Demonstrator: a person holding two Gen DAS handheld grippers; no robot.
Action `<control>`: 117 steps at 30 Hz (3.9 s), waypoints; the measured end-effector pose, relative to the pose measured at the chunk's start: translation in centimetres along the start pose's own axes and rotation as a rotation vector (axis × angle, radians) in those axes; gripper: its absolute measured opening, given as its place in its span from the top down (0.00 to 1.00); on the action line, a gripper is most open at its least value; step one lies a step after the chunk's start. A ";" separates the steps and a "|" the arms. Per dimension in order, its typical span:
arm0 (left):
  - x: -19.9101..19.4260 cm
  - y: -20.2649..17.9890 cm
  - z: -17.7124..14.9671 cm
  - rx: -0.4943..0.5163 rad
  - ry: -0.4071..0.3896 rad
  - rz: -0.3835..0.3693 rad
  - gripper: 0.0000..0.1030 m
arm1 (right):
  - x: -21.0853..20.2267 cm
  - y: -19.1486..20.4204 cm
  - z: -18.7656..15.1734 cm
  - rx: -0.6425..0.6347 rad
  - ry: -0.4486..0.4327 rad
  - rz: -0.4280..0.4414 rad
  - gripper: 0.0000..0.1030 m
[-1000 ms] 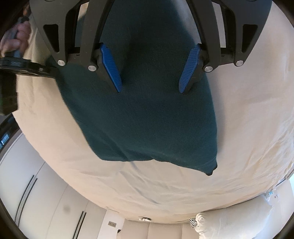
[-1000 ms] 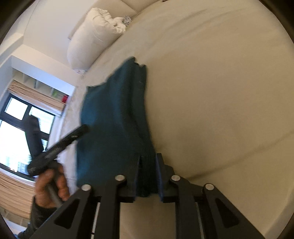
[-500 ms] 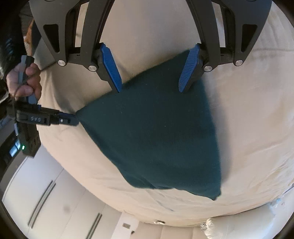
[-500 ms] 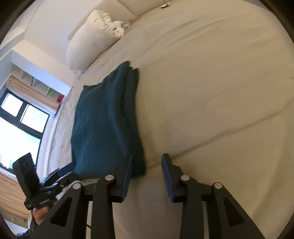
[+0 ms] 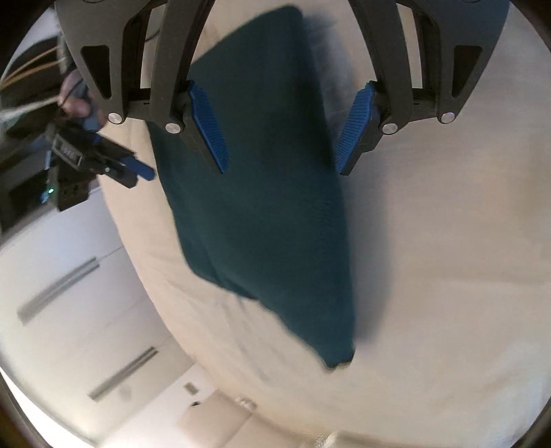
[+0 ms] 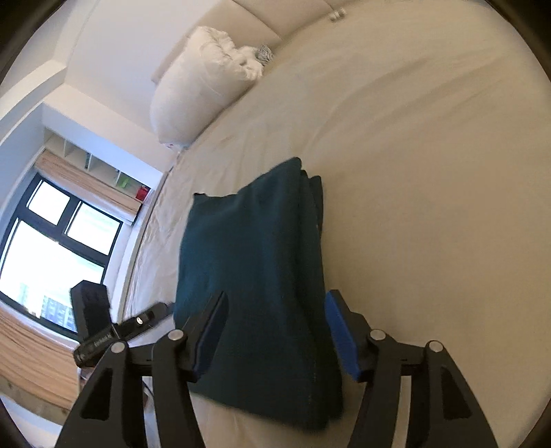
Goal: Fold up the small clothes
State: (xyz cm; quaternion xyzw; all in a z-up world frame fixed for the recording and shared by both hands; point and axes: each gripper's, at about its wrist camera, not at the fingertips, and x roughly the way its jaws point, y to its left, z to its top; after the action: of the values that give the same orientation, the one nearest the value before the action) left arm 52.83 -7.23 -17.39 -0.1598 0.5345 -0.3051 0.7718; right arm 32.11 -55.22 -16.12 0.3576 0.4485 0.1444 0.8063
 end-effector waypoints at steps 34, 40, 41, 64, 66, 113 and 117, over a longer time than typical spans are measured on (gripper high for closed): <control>3.1 -1.8 1.6 -0.057 0.117 0.059 0.68 | 5.6 2.2 2.0 -0.059 0.192 -0.154 0.78; 1.7 -3.2 1.9 -0.034 0.100 0.072 0.69 | 4.6 5.7 1.7 -0.174 0.150 -0.244 0.78; 1.3 -3.5 1.9 -0.034 0.097 0.072 0.69 | 4.3 5.9 1.8 -0.187 0.146 -0.250 0.79; -16.4 -2.7 -9.3 0.096 -0.015 0.146 0.69 | 1.5 16.7 -11.4 -0.319 0.126 -0.093 0.79; -16.7 -2.0 -10.4 0.085 -0.015 0.142 0.69 | 2.1 16.8 -12.6 -0.309 0.137 -0.082 0.79; -33.6 -13.7 -27.2 0.379 -0.821 0.802 0.00 | -14.5 24.9 -25.0 -0.535 -0.627 -0.346 0.00; -35.5 -13.8 -27.6 0.273 -0.770 0.738 0.00 | -16.2 27.4 -26.0 -0.601 -0.671 -0.375 0.00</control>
State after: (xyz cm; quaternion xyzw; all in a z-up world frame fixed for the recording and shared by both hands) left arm 14.61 7.22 5.86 0.0399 0.1895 -0.0002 0.9811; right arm 4.04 -33.33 4.35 0.0487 0.1587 -0.0033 0.9861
